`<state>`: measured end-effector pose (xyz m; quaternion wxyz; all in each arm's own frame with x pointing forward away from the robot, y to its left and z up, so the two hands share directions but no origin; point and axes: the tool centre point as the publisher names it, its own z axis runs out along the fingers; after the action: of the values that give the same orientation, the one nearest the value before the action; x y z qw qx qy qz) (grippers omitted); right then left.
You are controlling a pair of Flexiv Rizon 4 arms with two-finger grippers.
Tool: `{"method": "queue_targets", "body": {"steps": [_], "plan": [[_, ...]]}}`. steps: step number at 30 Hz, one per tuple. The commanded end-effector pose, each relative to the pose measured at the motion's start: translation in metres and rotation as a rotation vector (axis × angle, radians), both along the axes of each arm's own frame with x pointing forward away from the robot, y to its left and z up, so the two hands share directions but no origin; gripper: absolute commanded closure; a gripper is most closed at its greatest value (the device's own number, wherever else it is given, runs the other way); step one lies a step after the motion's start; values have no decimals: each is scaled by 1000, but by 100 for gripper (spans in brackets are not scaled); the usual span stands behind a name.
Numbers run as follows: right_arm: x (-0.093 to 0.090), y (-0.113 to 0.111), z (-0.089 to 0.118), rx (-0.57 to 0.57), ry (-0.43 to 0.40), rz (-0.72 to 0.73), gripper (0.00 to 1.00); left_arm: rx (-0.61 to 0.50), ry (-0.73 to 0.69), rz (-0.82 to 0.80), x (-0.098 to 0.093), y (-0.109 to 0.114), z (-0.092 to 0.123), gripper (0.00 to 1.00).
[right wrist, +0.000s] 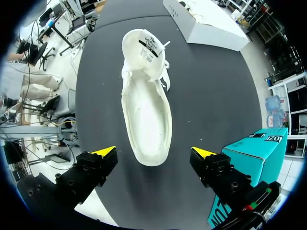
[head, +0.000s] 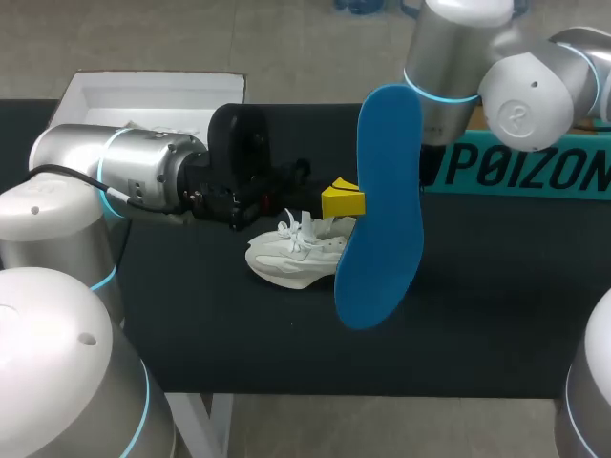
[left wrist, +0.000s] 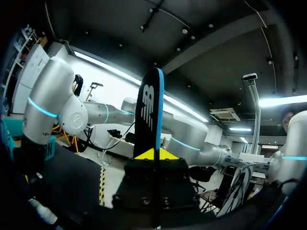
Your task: Take the shoe out of the shoebox, open the shoe tongue, remove and reinsert the insole, then place the shoe into the shoebox
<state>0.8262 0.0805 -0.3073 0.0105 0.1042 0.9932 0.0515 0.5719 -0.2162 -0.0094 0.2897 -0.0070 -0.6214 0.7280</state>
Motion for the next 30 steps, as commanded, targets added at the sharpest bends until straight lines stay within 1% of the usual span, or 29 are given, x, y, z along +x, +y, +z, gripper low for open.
{"method": "queue_targets", "body": {"steps": [1,15,17,25,30], "plan": [[-1,0,0,0,-2,-1,0,-2,1,2,-1,-1,-1,100],[-1,0,0,0,-2,-1,0,-2,1,2,-1,-1,-1,100],[3,6,-2,-10,-4,17,0,-2,1,2,-1,-1,-1,100],[27,32,-22,-48,-9,49,0,-2,1,2,-1,-1,-1,100],[38,44,-42,-64,-8,71,0,-2,1,2,-1,-1,-1,100]]}}
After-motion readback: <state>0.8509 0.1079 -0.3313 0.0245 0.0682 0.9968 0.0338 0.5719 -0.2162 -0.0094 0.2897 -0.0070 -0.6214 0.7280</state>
